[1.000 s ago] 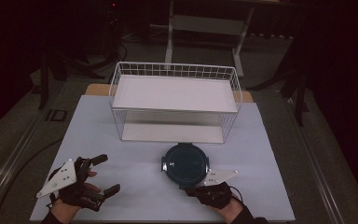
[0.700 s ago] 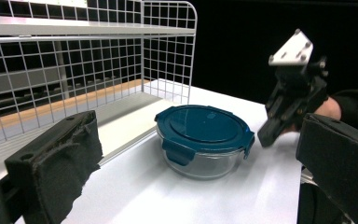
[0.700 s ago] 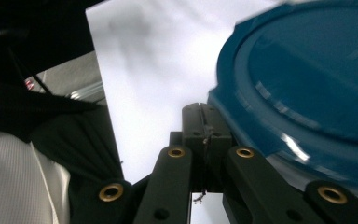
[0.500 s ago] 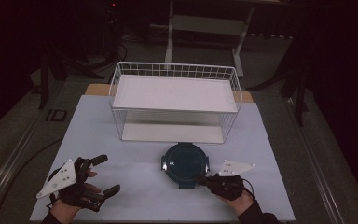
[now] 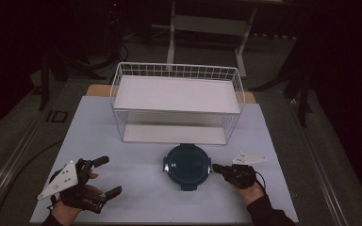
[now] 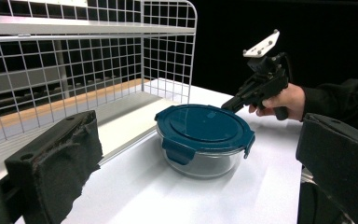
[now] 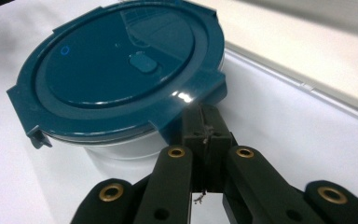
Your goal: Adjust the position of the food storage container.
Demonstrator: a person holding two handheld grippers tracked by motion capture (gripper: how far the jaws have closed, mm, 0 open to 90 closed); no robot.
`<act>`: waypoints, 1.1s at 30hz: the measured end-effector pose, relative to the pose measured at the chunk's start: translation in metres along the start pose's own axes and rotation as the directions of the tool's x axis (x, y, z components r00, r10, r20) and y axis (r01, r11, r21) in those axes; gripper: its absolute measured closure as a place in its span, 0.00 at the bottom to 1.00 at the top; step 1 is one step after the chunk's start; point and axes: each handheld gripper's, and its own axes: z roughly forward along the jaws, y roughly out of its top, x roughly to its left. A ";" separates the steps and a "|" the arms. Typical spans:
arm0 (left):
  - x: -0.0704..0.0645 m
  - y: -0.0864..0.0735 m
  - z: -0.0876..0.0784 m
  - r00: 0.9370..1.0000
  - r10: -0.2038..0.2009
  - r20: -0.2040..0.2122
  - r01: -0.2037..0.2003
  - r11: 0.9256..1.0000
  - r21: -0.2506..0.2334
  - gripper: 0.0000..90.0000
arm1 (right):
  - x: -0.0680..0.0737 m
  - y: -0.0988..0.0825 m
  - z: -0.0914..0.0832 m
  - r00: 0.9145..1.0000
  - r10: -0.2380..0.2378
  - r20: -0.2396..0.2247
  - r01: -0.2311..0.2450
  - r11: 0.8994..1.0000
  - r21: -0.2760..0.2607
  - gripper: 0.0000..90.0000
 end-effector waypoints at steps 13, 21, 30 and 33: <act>0.000 -0.001 0.004 1.000 -0.003 0.009 0.003 1.000 0.008 0.00 | 0.006 0.006 0.011 1.000 0.006 -0.009 -0.006 1.000 0.008 1.00; 0.000 -0.001 0.004 1.000 -0.006 0.013 0.006 1.000 0.012 0.00 | 0.014 0.015 0.027 0.999 0.000 -0.040 0.001 1.000 0.015 1.00; 0.000 -0.001 0.004 1.000 -0.004 0.008 0.003 1.000 0.022 0.00 | 0.015 0.017 0.027 0.999 -0.008 -0.034 0.008 1.000 -0.005 1.00; 0.000 -0.001 0.005 1.000 -0.003 0.000 0.003 0.999 0.033 0.00 | 0.014 0.021 0.018 1.000 -0.016 -0.018 0.015 0.999 -0.038 0.96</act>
